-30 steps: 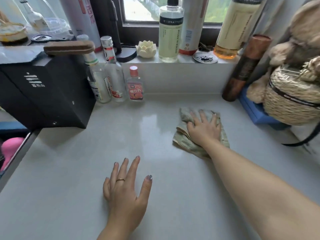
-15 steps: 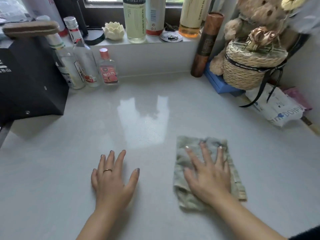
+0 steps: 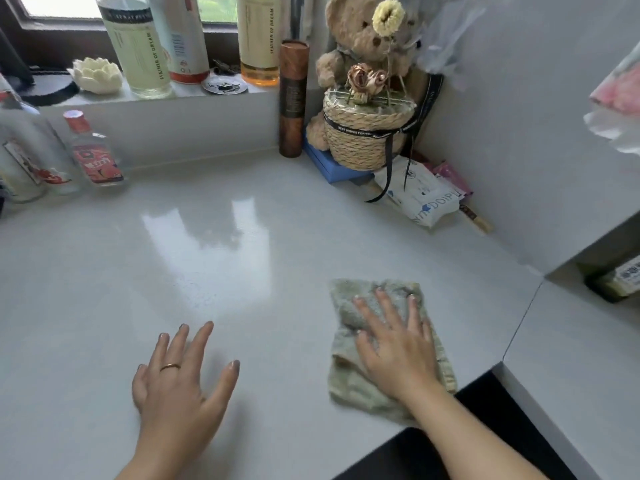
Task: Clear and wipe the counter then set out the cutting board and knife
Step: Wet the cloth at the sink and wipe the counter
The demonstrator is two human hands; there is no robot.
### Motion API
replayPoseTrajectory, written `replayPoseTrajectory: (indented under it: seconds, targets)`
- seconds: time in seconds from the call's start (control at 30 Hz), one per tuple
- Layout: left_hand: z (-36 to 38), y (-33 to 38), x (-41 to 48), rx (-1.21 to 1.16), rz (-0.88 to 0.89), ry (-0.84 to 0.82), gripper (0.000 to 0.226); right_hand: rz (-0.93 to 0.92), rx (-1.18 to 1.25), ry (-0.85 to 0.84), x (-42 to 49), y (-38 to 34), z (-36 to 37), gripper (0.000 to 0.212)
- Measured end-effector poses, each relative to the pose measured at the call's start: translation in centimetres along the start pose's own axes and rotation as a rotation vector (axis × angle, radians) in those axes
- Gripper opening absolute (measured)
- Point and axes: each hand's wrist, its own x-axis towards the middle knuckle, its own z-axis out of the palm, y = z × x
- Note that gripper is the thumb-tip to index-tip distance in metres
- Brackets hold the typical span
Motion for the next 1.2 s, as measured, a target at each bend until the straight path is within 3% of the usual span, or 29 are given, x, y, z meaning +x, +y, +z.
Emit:
replayPoseTrajectory:
  seconds: [0.1,0.2,0.33,0.57,0.73,0.93,1.07,1.2]
  targets:
    - [1.0,1.0,-1.1,0.018,0.034,0.010,0.058,0.137,-0.044,0.007,1.8,6.1,-1.3,0.056]
    - [1.1,1.3,-2.4,0.026,0.020,0.056,0.065,0.219,-0.058,-0.021,3.1,10.4,-2.5,0.055]
    - [-0.1,-0.2,-4.5,0.074,-0.077,0.131,0.069,0.215,-0.048,-0.022,3.2,9.1,-2.0,0.057]
    - [-4.0,-5.9,-7.9,0.127,-0.260,0.232,0.068,-0.201,-0.013,-0.071,-4.2,-5.4,2.1,0.061]
    - [-7.7,-12.3,-11.1,0.133,-0.378,0.288,0.066,-0.547,0.010,-0.230,-12.7,-18.8,5.9,0.054]
    - [-13.9,-21.7,-14.0,0.091,-0.480,0.367,0.067,-0.886,-0.070,-0.371,-19.7,-34.8,8.6,0.067]
    - [-16.0,-24.6,-12.7,0.070,-0.410,0.342,0.068,-0.864,-0.020,-0.351,-19.2,-39.6,9.3,0.060]
    - [-15.7,-23.6,-10.0,0.046,-0.275,0.269,0.075,-0.553,0.025,-0.157,-13.0,-36.5,8.8,0.060]
